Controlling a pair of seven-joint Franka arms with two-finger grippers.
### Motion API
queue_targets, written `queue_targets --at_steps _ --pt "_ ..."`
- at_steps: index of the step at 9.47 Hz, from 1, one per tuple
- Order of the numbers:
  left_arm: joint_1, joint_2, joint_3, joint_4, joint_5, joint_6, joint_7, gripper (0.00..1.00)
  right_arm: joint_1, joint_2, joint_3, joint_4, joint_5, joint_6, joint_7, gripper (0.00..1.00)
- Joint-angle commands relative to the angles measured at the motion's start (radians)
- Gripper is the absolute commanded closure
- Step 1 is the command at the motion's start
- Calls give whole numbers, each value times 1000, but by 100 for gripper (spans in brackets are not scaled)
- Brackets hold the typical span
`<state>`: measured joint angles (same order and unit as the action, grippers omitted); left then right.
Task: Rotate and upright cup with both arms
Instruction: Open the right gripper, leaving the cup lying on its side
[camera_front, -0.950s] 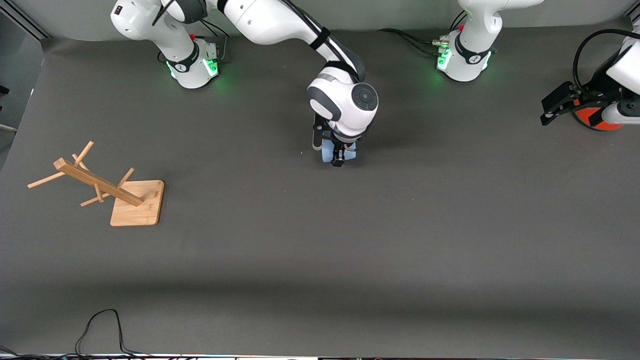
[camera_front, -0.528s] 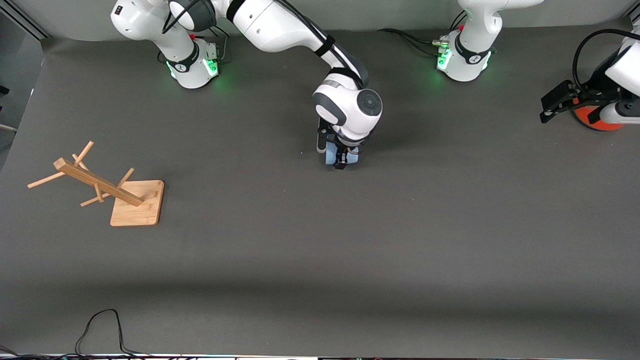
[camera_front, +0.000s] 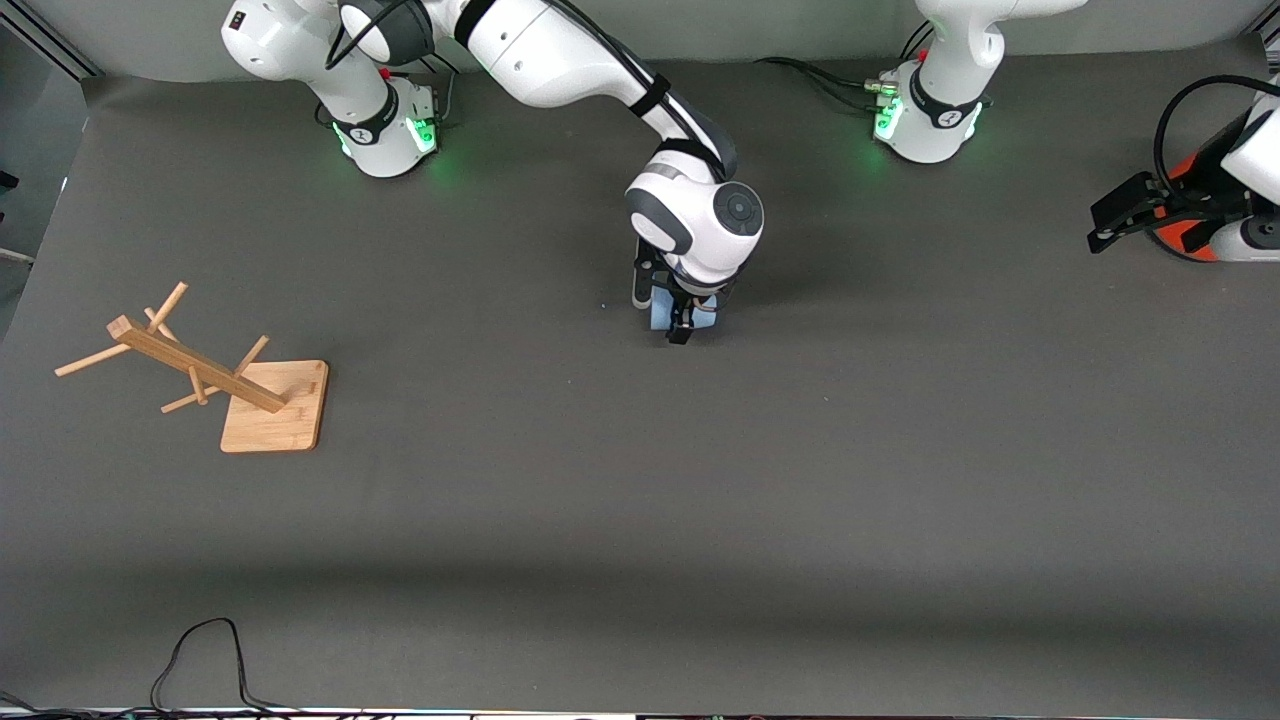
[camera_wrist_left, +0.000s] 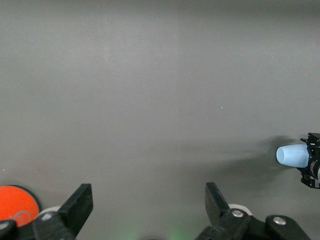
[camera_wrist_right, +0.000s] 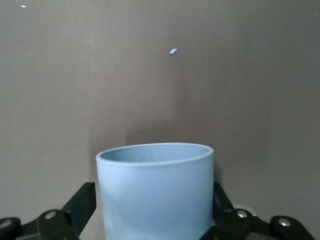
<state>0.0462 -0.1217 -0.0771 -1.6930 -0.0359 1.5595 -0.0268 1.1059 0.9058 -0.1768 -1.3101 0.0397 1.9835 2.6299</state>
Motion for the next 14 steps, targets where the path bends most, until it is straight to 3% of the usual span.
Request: queue_targets --at_steps 1,7,11,14 --pt "3 -1 -3 15 8 -32 -1 0 -6 -63 -12 20 0 -52 -34 0" --pt "3 -1 -3 13 8 -30 -2 0 -46 -293 -12 11 12 -403 -245 0" --pt "0 -1 -6 13 8 -30 -2 0 -226 -503 -17 5 9 -653 -688 0" --pt "0 -1 -7 16 10 -30 -4 0 -397 -617 -17 5 2 -754 -1035 0"
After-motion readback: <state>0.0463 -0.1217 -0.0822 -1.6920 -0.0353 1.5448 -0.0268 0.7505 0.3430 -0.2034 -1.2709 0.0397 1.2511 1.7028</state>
